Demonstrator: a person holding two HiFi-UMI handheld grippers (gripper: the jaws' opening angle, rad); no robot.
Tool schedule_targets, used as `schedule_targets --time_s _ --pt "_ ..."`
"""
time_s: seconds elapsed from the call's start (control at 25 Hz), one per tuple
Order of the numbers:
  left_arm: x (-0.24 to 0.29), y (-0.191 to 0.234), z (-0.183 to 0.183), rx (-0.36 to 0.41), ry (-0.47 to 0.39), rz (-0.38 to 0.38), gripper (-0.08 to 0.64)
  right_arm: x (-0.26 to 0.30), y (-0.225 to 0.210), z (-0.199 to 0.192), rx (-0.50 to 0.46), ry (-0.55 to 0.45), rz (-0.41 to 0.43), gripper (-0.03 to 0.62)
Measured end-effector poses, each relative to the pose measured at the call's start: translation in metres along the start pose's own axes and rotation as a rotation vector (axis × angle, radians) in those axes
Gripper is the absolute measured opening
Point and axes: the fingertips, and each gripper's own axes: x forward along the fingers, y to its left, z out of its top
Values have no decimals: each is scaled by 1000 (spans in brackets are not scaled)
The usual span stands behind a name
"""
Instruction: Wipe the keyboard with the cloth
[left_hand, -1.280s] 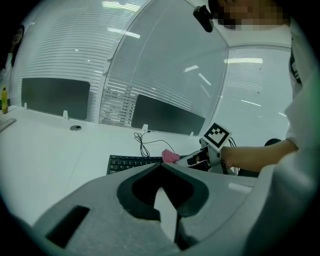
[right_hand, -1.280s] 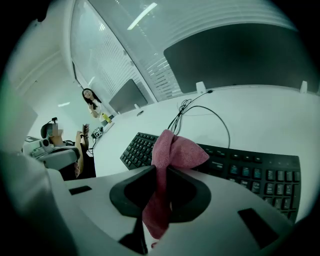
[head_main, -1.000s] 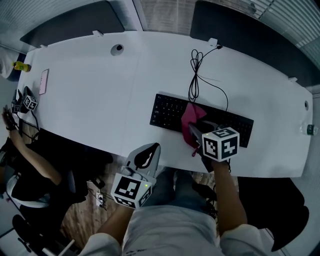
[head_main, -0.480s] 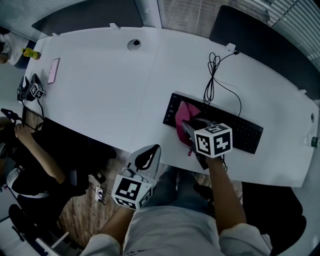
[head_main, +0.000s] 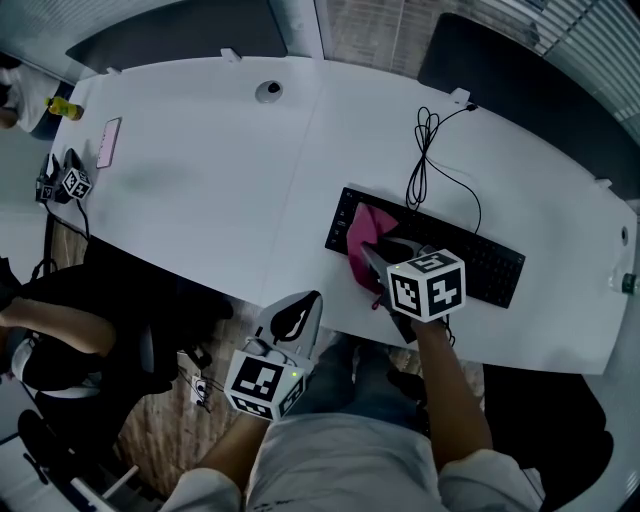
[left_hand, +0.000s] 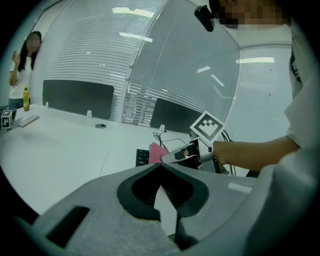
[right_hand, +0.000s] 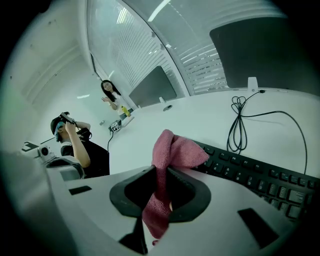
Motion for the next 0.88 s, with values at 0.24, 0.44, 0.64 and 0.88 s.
schedule_targets --time_s 0.24,0.44,0.64,0.88 --pt "15 -28 6 29 -1 -61 11 -44 -11 2 5 -58 -34 62" --pt "29 -61 10 62 3 -132 11 -97 -43 -12 47 -100 -111 63" --pt "41 -92 11 96 14 -195 11 -159 -90 -40 122 -136 -228 63" --pt "52 -122 13 128 23 -251 11 -223 -141 -83 214 -154 -355 62"
